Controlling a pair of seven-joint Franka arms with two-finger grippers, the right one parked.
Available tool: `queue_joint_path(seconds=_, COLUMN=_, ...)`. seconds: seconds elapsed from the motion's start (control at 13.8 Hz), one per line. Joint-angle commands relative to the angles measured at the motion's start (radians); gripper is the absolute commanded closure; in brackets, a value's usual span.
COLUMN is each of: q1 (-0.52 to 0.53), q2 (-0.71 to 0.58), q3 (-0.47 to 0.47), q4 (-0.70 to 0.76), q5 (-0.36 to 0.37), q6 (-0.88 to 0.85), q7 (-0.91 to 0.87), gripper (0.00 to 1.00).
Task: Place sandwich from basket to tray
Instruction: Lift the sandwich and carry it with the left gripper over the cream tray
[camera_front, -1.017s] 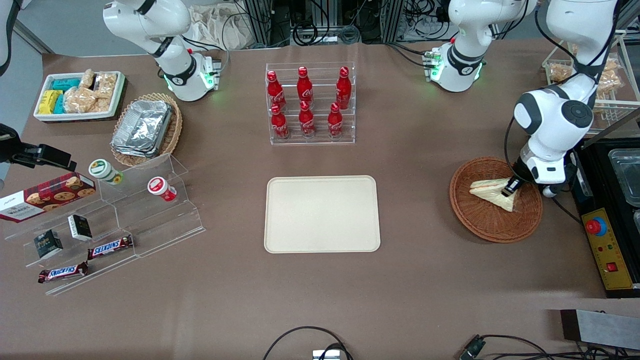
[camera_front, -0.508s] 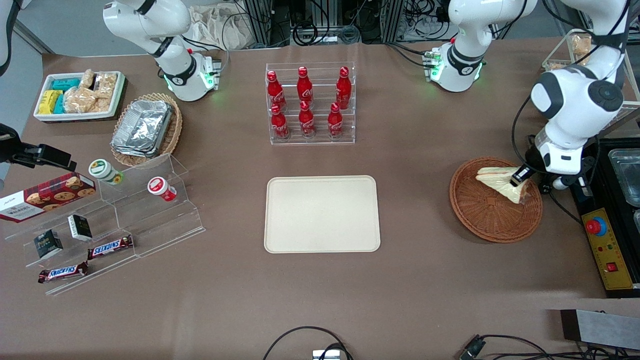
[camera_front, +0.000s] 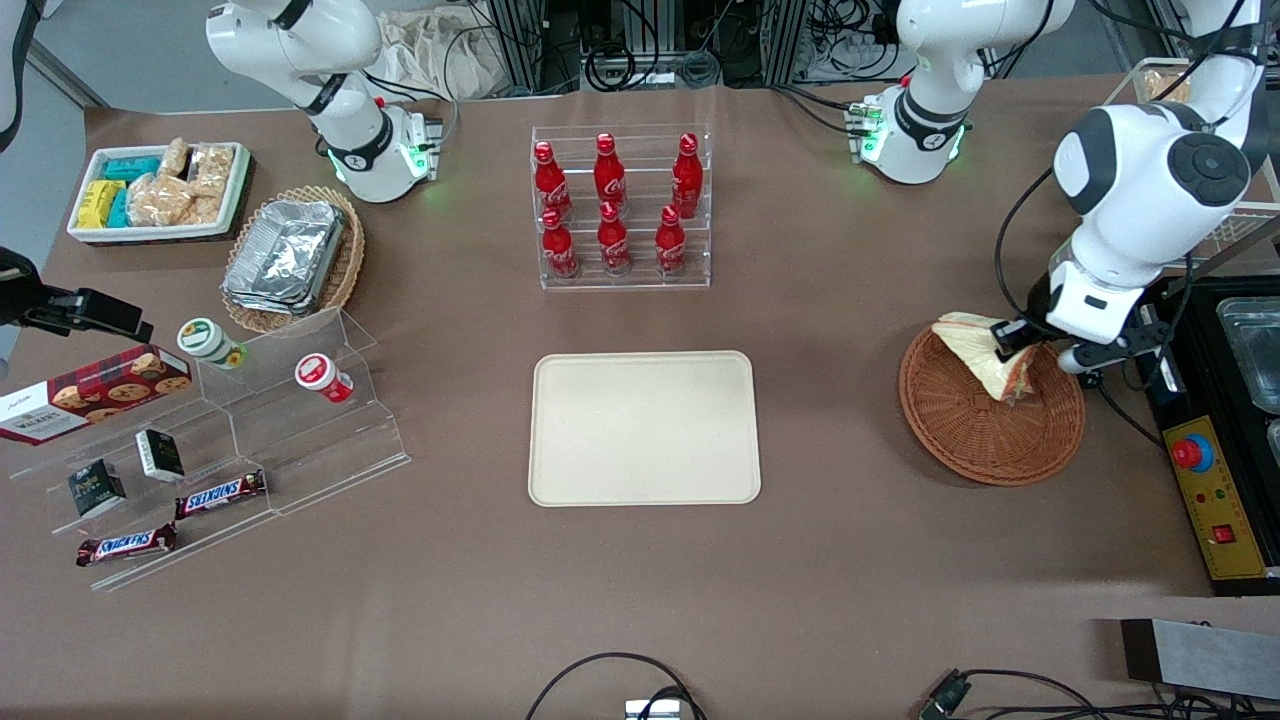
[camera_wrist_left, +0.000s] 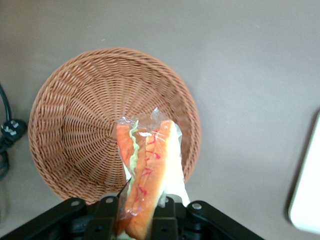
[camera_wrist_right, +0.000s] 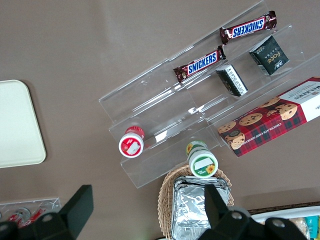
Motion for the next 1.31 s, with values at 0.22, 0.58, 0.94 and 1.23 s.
queue_joint_path(seconds=0.22, q1=0.002, q2=0.05, q3=-0.179, q4=0.192, q5=0.057, q6=-0.163, q7=0.006, gripper=0.97)
queue_joint_path(seconds=0.58, q1=0.001, q2=0.154, q3=-0.337, q4=0.283, q5=0.134, q6=-0.16, q7=-0.17, gripper=0.97)
queue_joint_path(seconds=0.94, q1=-0.068, q2=0.31, q3=-0.416, q4=0.365, q5=0.305, q6=-0.143, q7=-0.374, gripper=0.95)
queue_joint_path(seconds=1.23, q1=-0.165, q2=0.427, q3=-0.416, q4=0.437, q5=0.42, q6=-0.125, q7=-0.532, gripper=0.92)
